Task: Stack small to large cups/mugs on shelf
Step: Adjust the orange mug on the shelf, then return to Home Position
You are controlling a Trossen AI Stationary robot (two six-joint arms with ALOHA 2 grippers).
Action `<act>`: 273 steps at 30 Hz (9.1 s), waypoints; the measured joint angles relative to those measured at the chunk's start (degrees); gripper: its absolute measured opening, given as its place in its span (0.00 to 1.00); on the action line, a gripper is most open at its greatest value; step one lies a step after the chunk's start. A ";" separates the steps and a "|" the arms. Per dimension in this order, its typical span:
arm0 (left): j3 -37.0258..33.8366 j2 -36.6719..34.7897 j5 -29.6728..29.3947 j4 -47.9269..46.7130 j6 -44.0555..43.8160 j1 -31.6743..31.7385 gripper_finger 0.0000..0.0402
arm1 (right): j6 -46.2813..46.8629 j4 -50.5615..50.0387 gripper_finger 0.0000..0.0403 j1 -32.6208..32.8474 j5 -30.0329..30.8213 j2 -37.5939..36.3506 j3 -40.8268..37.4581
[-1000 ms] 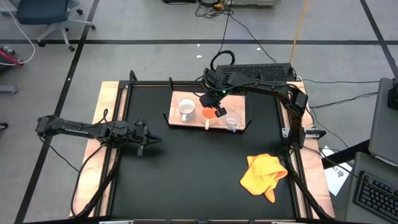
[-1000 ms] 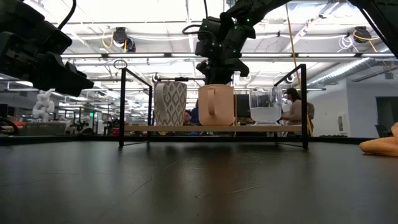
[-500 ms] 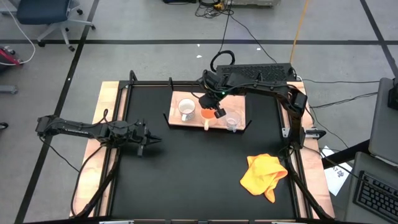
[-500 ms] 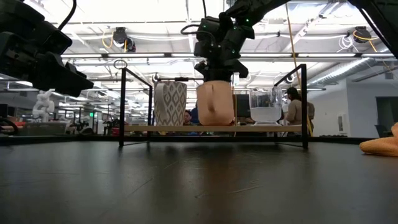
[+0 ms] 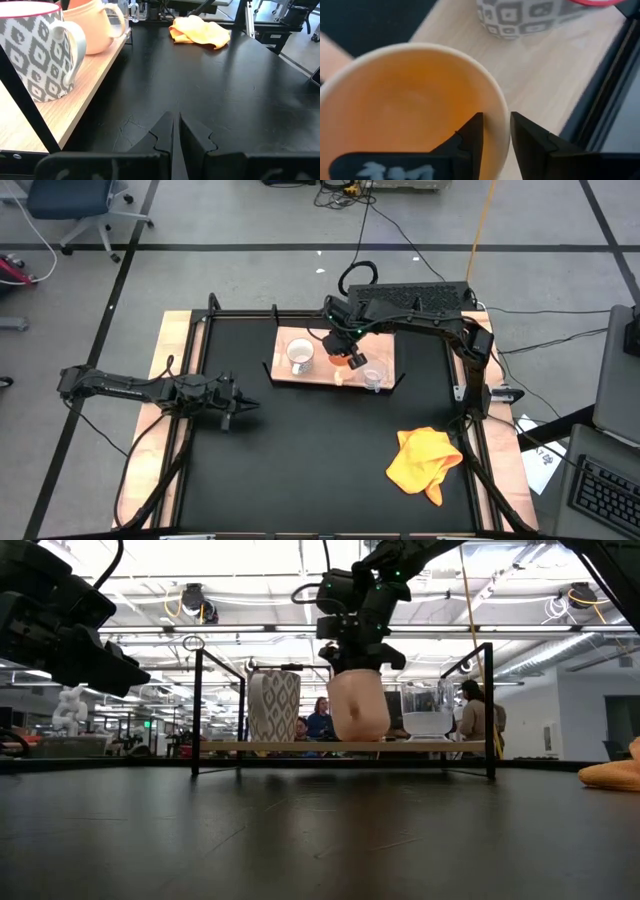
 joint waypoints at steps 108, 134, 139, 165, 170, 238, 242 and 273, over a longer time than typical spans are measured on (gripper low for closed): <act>0.02 -0.02 0.28 7.63 -0.98 0.02 0.08 | 51.68 26.00 0.00 22.51 2.57 -85.41 -62.72; 0.02 -0.09 0.83 12.83 1.03 0.02 0.08 | 62.48 37.69 0.00 22.56 -3.35 -99.93 -81.25; 0.02 -0.09 0.85 12.63 1.05 0.02 0.08 | 60.43 38.29 0.00 22.52 -4.70 -100.61 -82.61; 0.02 -0.09 0.83 10.36 2.39 0.02 0.08 | 60.31 48.28 0.00 22.53 -7.56 -105.63 -92.26; 0.02 -0.08 0.84 10.36 2.41 0.02 0.08 | 60.48 50.58 0.00 22.53 -7.50 -106.41 -93.61; 0.02 -0.13 -1.18 13.42 5.49 -0.87 0.08 | 54.45 49.77 0.00 22.51 -7.43 -106.43 -93.82; 0.02 -0.13 -1.29 13.38 5.56 -0.87 0.08 | 54.45 49.77 0.00 22.51 -7.43 -106.43 -93.81; 0.02 -0.13 -0.22 10.32 2.82 -0.87 0.08 | 53.86 49.95 0.00 22.51 -7.47 -106.43 -93.81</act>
